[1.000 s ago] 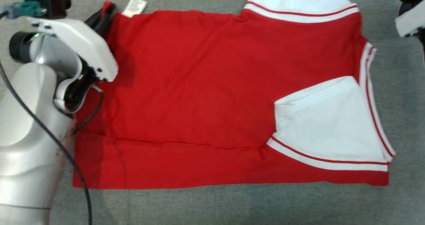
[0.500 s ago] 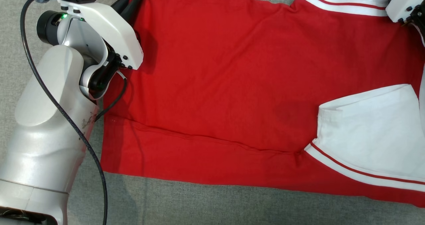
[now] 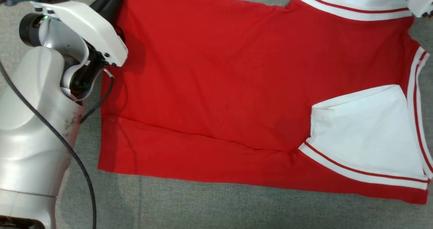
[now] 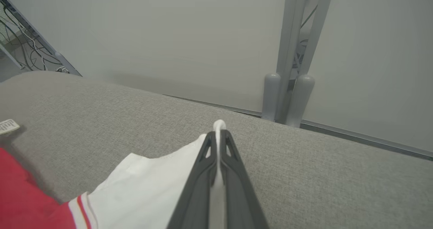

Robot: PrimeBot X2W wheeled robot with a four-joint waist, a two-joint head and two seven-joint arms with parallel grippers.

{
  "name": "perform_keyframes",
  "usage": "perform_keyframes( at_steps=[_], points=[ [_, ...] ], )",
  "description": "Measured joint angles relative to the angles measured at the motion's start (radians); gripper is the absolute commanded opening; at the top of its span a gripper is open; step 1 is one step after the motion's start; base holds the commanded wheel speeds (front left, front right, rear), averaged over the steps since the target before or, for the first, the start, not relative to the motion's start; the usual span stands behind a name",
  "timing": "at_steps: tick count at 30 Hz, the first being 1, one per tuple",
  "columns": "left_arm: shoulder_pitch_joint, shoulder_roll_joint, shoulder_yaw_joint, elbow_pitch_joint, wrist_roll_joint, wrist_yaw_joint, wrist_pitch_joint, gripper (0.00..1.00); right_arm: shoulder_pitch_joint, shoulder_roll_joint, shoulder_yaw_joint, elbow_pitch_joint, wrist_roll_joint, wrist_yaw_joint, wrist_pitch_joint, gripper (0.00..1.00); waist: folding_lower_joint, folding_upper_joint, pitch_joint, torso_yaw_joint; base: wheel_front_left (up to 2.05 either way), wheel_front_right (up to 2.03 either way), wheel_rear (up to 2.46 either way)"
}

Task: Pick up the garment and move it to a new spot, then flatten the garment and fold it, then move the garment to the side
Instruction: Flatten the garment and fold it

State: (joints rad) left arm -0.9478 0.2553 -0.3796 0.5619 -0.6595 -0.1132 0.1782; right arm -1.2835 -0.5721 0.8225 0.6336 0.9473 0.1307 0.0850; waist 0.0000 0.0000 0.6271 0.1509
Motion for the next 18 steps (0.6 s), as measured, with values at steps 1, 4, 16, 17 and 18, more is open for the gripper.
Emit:
perform_keyframes(
  at_steps=[1, 4, 16, 17, 18],
  points=[
    [0.002, 0.004, 0.008, -0.008, -0.015, 0.0, 0.001, 0.0, -0.003, -0.011, 0.009, -0.018, 0.018, 0.0, 0.006, 0.0, 0.0, 0.0, -0.005, -0.002, 0.0, 0.0, 0.0],
    [0.008, 0.021, 0.026, -0.042, -0.042, -0.002, 0.016, 0.0, -0.018, -0.047, 0.03, -0.079, 0.077, 0.0, 0.02, 0.0, 0.0, 0.0, -0.018, -0.01, 0.0, 0.0, 0.0],
    [0.181, 0.1, 0.123, -0.271, -0.272, -0.009, 0.167, 0.0, 0.051, -0.225, 0.105, -0.401, 0.311, 0.0, 0.053, 0.0, 0.0, 0.0, -0.064, -0.044, 0.0, 0.0, 0.0],
    [0.266, 0.118, 0.15, -0.339, -0.333, -0.009, 0.195, 0.0, 0.123, -0.283, 0.115, -0.504, 0.369, 0.0, 0.054, 0.0, 0.0, 0.0, -0.077, -0.055, 0.0, 0.0, 0.0],
    [0.297, 0.121, 0.162, -0.363, -0.352, -0.009, 0.2, 0.0, 0.151, -0.298, 0.117, -0.538, 0.386, 0.0, 0.05, 0.0, 0.0, 0.0, -0.081, -0.061, 0.0, 0.0, 0.0]
  ],
)
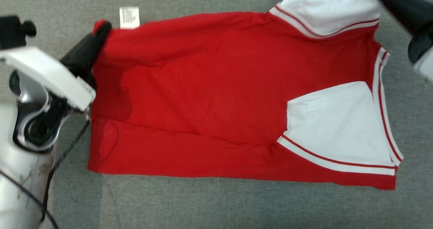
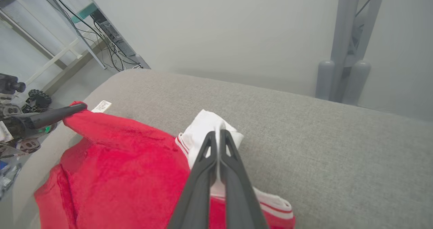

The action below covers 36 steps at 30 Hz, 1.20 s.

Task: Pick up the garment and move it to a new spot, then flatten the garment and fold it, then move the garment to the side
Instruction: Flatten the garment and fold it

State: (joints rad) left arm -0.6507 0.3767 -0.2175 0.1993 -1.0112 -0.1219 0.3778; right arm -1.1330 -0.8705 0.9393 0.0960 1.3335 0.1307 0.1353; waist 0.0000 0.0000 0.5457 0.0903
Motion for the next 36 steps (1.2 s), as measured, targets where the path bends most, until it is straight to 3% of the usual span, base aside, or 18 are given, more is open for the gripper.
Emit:
perform_keyframes(
  at_steps=[2, 7, 12, 18, 19, 20, 21, 22, 27, 33, 36],
  points=[
    [0.165, 0.03, 0.058, -0.123, -0.079, 0.02, 0.015, 0.0, 0.156, -0.087, 0.0, -0.148, 0.073, 0.0, -0.051, 0.0, 0.0, 0.0, -0.021, -0.029, 0.0, 0.0, 0.0],
    [0.31, 0.055, 0.13, -0.217, -0.131, 0.062, 0.006, 0.0, 0.309, -0.138, -0.003, -0.233, 0.113, 0.0, -0.146, 0.0, 0.0, 0.0, -0.034, -0.058, 0.0, 0.0, 0.0],
    [0.406, 0.046, 0.159, -0.254, -0.166, 0.088, -0.005, 0.0, 0.46, -0.14, 0.005, -0.272, 0.14, 0.0, -0.26, 0.0, 0.0, 0.0, -0.045, -0.074, 0.0, 0.0, 0.0],
    [0.467, 0.035, 0.186, -0.241, -0.188, 0.098, -0.018, 0.0, 0.597, -0.098, 0.023, -0.279, 0.152, 0.0, -0.348, 0.0, 0.0, 0.0, -0.049, -0.091, 0.0, 0.0, 0.0],
    [0.469, 0.033, 0.185, -0.237, -0.188, 0.1, -0.018, 0.04, 0.609, -0.09, 0.023, -0.274, 0.15, 0.0, -0.352, 0.0, 0.0, 0.0, -0.05, -0.094, 0.0, 0.0, 0.0],
    [0.472, 0.028, 0.187, -0.232, -0.188, 0.103, -0.024, 0.63, 0.62, -0.077, 0.024, -0.268, 0.147, 0.0, -0.357, 0.36, 0.0, 0.0, -0.051, -0.095, 0.0, 0.0, 0.0],
    [0.476, 0.021, 0.192, -0.227, -0.188, 0.105, -0.038, 1.0, 0.631, -0.06, 0.019, -0.266, 0.148, 0.0, -0.365, 0.85, 0.0, 0.0, -0.053, -0.097, 0.0, 0.0, 0.0],
    [0.478, 0.016, 0.196, -0.221, -0.187, 0.105, -0.05, 1.0, 0.638, -0.045, 0.017, -0.265, 0.147, 0.0, -0.37, 1.0, 0.0, 0.0, -0.056, -0.099, 0.0, 0.0, 0.0],
    [0.486, -0.037, 0.237, -0.232, -0.167, 0.103, -0.177, 1.0, 0.698, 0.018, -0.095, -0.216, 0.091, 0.0, -0.393, 1.0, 0.0, 0.0, -0.076, -0.108, 0.0, 0.0, 0.0],
    [0.523, -0.087, 0.25, -0.319, -0.022, 0.152, -0.354, 1.0, 0.835, 0.217, -0.52, -0.132, -0.178, -0.001, -0.4, 1.0, 0.0, 0.0, -0.11, -0.117, 0.0, 0.0, 0.0],
    [0.526, -0.092, 0.23, -0.367, 0.1, 0.205, -0.428, 1.0, 0.899, 0.309, -0.645, -0.152, -0.343, 0.0, -0.4, 1.0, 0.0, 0.0, -0.127, -0.114, 0.0, 0.0, 0.0]
  ],
)
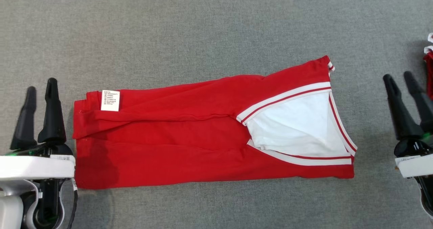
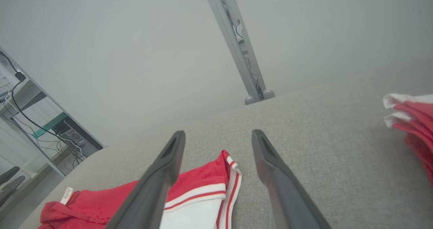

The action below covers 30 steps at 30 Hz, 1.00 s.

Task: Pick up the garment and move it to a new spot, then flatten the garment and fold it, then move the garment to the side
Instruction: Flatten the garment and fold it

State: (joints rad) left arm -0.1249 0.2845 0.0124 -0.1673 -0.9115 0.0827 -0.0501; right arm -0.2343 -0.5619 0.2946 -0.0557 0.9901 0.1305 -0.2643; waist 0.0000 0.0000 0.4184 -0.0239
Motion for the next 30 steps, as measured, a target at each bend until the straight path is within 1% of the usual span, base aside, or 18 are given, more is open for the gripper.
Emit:
perform_keyframes(
  at_steps=[2, 5, 7, 10, 14, 18, 26, 30],
  points=[
    [0.005, 0.011, -0.009, -0.024, 0.101, 0.047, -0.048, 1.0, 0.019, 0.063, -0.079, -0.015, -0.11, 0.0, 0.0, 1.0, 0.0, 0.0, -0.012, 0.003, 0.0, 0.0, 0.0],
    [0.016, 0.015, -0.034, -0.052, 0.218, 0.099, -0.105, 1.0, 0.045, 0.157, -0.174, -0.028, -0.253, 0.0, 0.0, 1.0, 0.0, 0.0, -0.028, 0.007, 0.0, 0.0, 0.0],
    [0.016, 0.021, -0.054, -0.06, 0.285, 0.124, -0.131, 1.0, 0.053, 0.203, -0.215, -0.03, -0.342, 0.0, 0.015, 1.0, 0.0, 0.0, -0.037, 0.011, 0.0, 0.0, 0.0],
    [0.02, 0.028, -0.09, -0.06, 0.37, 0.144, -0.157, 1.0, 0.055, 0.263, -0.258, -0.038, -0.469, 0.0, 0.043, 1.0, 0.0, 0.0, -0.05, 0.018, 0.0, 0.0, 0.0],
    [0.036, 0.036, -0.121, -0.032, 0.427, 0.143, -0.18, 1.0, 0.055, 0.305, -0.274, -0.027, -0.579, 0.0, 0.061, 1.0, 0.0, 0.0, -0.065, 0.03, 0.0, 0.0, 0.0],
    [0.036, 0.049, -0.132, 0.036, 0.458, 0.112, -0.197, 1.0, 0.056, 0.32, -0.277, 0.023, -0.65, 0.0, 0.063, 1.0, 0.0, 0.0, -0.086, 0.047, 0.0, 0.0, 0.0],
    [0.039, 0.047, -0.151, 0.09, 0.48, 0.093, -0.204, 1.0, 0.06, 0.332, -0.279, 0.098, -0.668, 0.0, 0.06, 1.0, 0.0, 0.0, -0.116, 0.065, 0.0, 0.0, 0.0],
    [0.038, 0.047, -0.153, 0.102, 0.48, 0.084, -0.206, 1.0, 0.06, 0.333, -0.276, 0.11, -0.667, 0.0, 0.058, 1.0, 0.0, 0.0, -0.119, 0.068, 0.0, 0.0, 0.0]
  ],
)
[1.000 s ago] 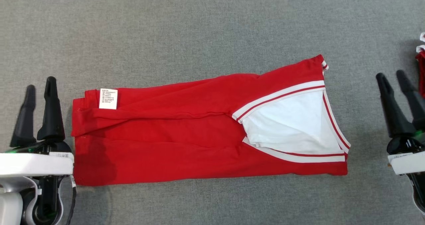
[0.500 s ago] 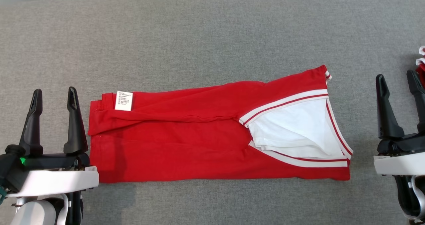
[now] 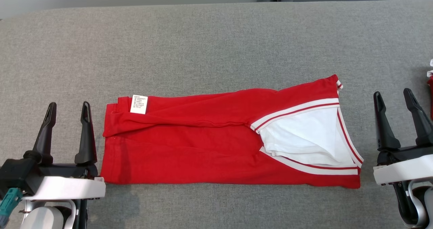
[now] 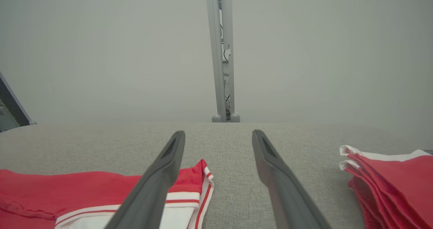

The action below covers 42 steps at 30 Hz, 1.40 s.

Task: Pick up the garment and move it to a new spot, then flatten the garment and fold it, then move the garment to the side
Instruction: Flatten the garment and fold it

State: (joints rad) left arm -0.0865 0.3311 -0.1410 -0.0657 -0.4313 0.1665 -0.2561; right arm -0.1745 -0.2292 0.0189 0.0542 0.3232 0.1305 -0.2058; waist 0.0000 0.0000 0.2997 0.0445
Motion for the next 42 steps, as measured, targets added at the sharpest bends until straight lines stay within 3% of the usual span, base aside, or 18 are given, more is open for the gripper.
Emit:
perform_keyframes(
  at_steps=[5, 12, 19, 20, 21, 28, 42],
  points=[
    [-0.011, -0.002, -0.003, 0.008, -0.001, -0.007, -0.001, 1.0, -0.006, -0.012, 0.018, 0.045, 0.009, 0.0, 0.014, 1.0, 0.0, 0.0, 0.006, 0.01, 0.0, 0.0, 0.0],
    [-0.047, -0.008, -0.021, 0.017, 0.002, -0.017, -0.001, 1.0, -0.048, -0.042, 0.149, 0.252, 0.06, 0.0, 0.052, 1.0, 0.0, 0.0, 0.028, 0.048, 0.0, 0.0, 0.0],
    [-0.062, -0.019, -0.024, 0.021, 0.002, -0.021, -0.003, 1.0, -0.102, -0.048, 0.222, 0.376, 0.097, 0.0, 0.062, 1.0, 0.0, 0.0, 0.043, 0.069, 0.0, 0.0, 0.0],
    [-0.062, -0.02, -0.023, 0.021, 0.002, -0.02, -0.003, 1.0, -0.105, -0.049, 0.227, 0.383, 0.108, -0.001, 0.059, 0.54, 0.0, 0.0, 0.044, 0.07, 0.0, 0.0, 0.0],
    [-0.062, -0.021, -0.022, 0.021, 0.002, -0.02, -0.003, 1.0, -0.108, -0.049, 0.237, 0.388, 0.122, -0.001, 0.059, 0.0, 0.0, 0.0, 0.045, 0.07, 0.0, 0.0, 0.0],
    [-0.06, -0.019, 0.002, 0.011, 0.001, -0.014, -0.004, 1.0, -0.114, -0.069, 0.268, 0.363, 0.165, 0.001, 0.019, 0.0, 0.0, 0.0, 0.046, 0.053, 0.0, 0.0, 0.0],
    [-0.056, -0.013, 0.04, -0.014, -0.002, -0.003, -0.004, 1.0, 0.035, -0.166, 0.006, 0.082, 0.062, 0.0, 0.016, 0.0, 0.0, 0.0, 0.037, -0.028, 0.0, 0.0, 0.0]
  ],
)
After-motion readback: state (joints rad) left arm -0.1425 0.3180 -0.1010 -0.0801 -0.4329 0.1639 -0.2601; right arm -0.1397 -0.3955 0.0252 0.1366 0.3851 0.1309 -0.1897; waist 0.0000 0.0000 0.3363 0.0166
